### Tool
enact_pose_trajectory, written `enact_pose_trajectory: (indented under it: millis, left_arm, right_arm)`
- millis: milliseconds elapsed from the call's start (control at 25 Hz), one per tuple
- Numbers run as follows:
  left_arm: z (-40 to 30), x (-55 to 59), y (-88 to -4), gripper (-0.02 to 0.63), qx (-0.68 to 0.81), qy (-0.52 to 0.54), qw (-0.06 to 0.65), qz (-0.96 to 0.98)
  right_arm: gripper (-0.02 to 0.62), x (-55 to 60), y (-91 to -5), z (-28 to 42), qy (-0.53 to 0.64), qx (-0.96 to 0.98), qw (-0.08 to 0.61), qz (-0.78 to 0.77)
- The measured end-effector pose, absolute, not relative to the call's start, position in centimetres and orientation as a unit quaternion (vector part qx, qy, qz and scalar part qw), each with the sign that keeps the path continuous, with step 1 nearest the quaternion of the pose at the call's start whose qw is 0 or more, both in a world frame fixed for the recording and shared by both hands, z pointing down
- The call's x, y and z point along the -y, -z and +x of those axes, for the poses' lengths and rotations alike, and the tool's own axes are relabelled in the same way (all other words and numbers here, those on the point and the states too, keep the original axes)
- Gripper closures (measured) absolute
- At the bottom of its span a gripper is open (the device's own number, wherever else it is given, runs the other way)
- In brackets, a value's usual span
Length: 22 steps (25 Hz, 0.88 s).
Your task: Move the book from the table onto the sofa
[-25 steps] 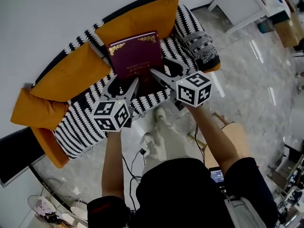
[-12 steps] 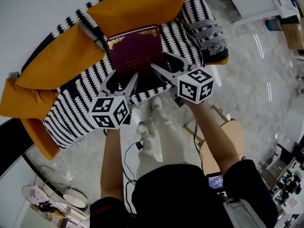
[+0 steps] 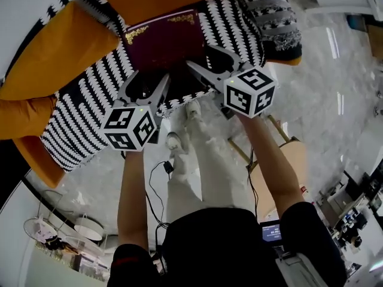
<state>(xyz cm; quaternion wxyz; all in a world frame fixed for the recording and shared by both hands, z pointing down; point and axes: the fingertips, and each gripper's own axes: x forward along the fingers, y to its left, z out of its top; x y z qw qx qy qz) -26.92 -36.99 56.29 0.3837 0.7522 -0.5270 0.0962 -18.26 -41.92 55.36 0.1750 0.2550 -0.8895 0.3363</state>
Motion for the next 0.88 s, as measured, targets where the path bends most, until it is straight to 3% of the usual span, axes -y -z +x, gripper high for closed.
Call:
enact_pose_trajectory:
  millis: [880]
  left_arm:
    - [-25.3,37.5,-71.2,0.316,0.504,-0.103,0.476,0.713]
  right_arm:
    - [0.319,42.5,-70.7,-16.6,-0.412,0.844,0.209,0.272]
